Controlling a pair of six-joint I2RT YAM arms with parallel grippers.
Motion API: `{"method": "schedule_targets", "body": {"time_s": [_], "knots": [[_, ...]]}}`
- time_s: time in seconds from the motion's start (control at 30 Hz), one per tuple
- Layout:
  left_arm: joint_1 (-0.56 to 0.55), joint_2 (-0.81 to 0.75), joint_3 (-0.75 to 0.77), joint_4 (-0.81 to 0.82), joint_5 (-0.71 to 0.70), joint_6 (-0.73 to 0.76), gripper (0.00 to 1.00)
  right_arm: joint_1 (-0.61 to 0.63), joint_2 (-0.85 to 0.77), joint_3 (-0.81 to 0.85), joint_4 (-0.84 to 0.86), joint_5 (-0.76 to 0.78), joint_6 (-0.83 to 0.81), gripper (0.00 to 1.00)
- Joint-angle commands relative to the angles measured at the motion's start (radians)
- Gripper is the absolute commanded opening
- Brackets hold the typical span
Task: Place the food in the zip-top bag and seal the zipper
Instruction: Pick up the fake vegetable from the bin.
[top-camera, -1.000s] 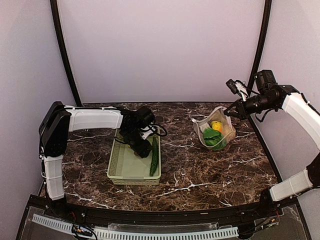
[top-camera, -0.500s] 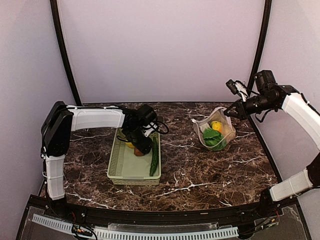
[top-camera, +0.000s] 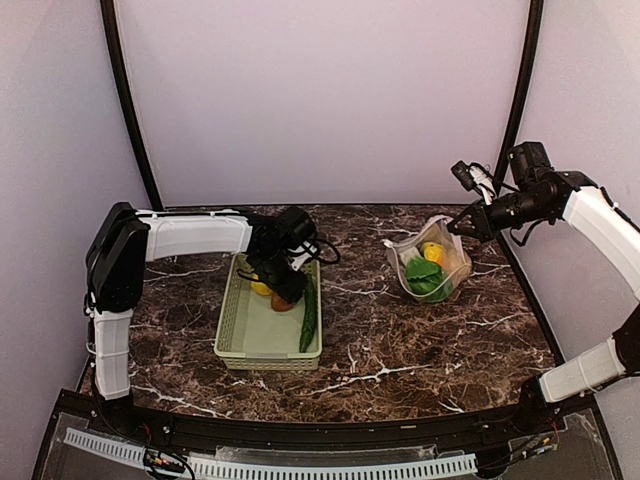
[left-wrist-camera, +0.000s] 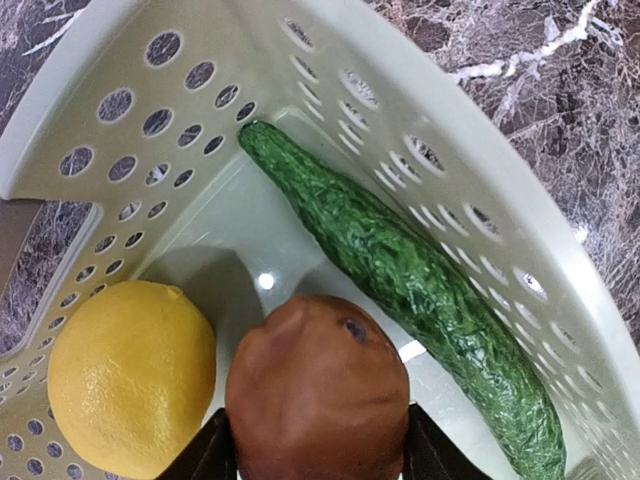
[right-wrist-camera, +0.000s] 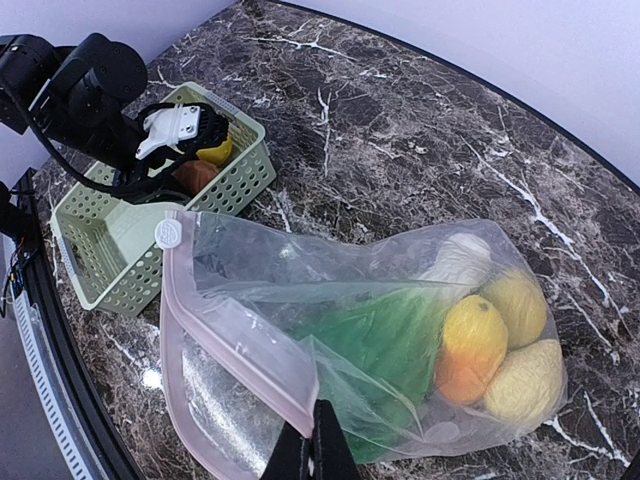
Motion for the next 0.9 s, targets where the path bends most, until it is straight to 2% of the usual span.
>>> {"method": "schedule_targets", "body": {"time_s": [0.0,0.2,0.43,0.67,0.73,0.87], "knots": [[0.006,0.001,0.033,-0.069,0.023,-0.021,0.5,0.005,0.005,-0.011,0.017,-0.001,-0.005,0.0],[0.004,-0.035,0.038,-0.115,0.018,-0.046,0.44,0.005,-0.001,-0.014,0.014,0.0,-0.008,0.0],[-0.028,-0.198,0.015,-0.119,-0.02,-0.083,0.43,0.005,0.011,0.019,-0.019,-0.014,-0.016,0.0],[-0.158,-0.308,0.104,-0.076,-0.094,-0.064,0.42,0.015,0.038,0.091,-0.075,-0.022,-0.018,0.0],[-0.208,-0.324,0.13,-0.036,-0.106,-0.041,0.42,0.026,0.041,0.103,-0.086,-0.023,-0.019,0.0],[-0.294,-0.359,0.129,0.181,-0.058,0.026,0.42,0.04,0.036,0.109,-0.097,-0.013,-0.021,0.0]]}}
